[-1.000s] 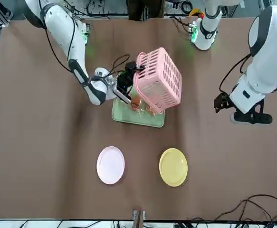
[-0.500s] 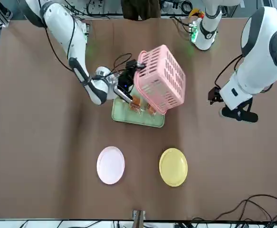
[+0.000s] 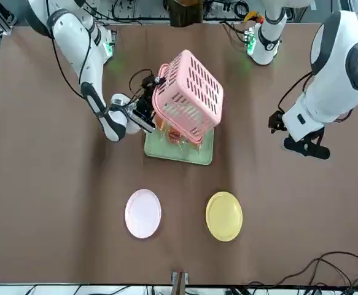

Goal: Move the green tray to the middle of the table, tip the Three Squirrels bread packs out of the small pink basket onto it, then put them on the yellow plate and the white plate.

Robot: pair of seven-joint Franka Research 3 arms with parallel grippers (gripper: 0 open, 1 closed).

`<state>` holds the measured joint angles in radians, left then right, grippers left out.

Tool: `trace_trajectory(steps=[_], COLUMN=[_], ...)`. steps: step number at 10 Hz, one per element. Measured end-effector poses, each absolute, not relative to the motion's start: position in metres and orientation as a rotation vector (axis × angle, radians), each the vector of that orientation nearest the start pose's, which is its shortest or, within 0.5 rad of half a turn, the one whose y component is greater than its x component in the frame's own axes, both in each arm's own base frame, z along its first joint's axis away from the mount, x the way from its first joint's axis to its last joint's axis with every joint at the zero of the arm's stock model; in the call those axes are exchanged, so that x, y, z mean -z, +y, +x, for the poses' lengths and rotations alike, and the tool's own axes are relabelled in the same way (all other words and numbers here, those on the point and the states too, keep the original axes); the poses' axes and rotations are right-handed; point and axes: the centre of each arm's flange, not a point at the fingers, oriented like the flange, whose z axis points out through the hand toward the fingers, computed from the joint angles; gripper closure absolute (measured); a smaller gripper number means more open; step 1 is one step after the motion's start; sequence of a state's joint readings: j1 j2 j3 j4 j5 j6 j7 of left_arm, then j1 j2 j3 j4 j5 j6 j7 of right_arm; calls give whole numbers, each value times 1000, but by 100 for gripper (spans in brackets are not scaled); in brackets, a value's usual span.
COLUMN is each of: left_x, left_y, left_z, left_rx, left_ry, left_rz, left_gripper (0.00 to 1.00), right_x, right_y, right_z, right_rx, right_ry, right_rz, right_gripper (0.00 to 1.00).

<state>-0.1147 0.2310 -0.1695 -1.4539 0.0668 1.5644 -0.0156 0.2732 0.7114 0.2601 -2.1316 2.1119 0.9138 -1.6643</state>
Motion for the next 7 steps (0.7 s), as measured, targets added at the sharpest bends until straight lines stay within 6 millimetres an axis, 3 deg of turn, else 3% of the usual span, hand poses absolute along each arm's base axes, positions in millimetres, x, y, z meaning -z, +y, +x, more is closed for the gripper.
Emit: trace_trajectory(steps=[7], left_x=[-540], left_y=[-156], left_z=[599], left_rx=[-187], left_ry=[432], left_rz=[-3061], left_gripper=[0], right_x=[-242], right_y=[355], right_z=[399], right_rx=[289], right_ry=[-203], right_rz=[-425], right_gripper=[94])
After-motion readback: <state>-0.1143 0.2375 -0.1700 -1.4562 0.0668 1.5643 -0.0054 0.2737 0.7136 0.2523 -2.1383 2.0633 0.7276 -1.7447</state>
